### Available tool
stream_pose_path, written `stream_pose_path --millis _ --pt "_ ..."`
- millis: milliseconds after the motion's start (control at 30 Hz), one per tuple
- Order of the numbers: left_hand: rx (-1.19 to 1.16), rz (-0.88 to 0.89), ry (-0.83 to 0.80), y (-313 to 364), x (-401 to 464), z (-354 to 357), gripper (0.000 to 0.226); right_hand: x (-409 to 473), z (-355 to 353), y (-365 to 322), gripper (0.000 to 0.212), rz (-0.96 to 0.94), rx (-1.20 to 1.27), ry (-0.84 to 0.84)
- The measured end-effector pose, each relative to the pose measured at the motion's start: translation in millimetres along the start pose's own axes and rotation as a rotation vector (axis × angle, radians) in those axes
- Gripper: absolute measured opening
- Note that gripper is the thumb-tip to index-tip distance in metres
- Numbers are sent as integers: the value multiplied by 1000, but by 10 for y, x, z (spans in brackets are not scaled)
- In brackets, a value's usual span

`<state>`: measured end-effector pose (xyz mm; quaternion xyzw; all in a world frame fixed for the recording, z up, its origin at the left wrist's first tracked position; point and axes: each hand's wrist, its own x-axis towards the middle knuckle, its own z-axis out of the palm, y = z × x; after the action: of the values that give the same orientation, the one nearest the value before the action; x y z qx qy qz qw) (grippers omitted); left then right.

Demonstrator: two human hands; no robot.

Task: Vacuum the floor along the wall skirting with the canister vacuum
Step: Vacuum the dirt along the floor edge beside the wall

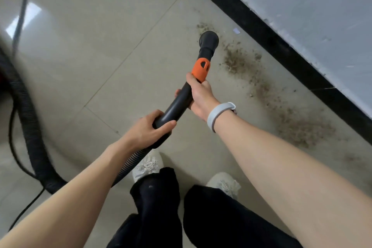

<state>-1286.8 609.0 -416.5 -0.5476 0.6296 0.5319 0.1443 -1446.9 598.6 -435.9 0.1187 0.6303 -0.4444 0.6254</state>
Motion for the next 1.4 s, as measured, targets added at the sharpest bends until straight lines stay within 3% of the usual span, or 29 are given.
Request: stream_pose_path --millis 200,500,767,967,1100,1400 --pt "27 85 239 -97 633 32 23 604 316 21 26 -147 -102 -74" --pt "-128 81 376 -517 1275 -235 35 1238 861 -7 24 -154 -50 -277" --pt "-131 39 273 -330 1652 -517 67 1495 1027 -264 19 -282 -96 -155" --pt "-176 83 180 29 1792 -513 63 1588 820 -606 23 -279 -93 -120" --pt "-174 88 100 95 1733 -273 59 1601 582 -519 41 -269 -101 -80" --pt "-112 175 95 82 1755 149 63 1508 90 -393 45 -303 -96 25"
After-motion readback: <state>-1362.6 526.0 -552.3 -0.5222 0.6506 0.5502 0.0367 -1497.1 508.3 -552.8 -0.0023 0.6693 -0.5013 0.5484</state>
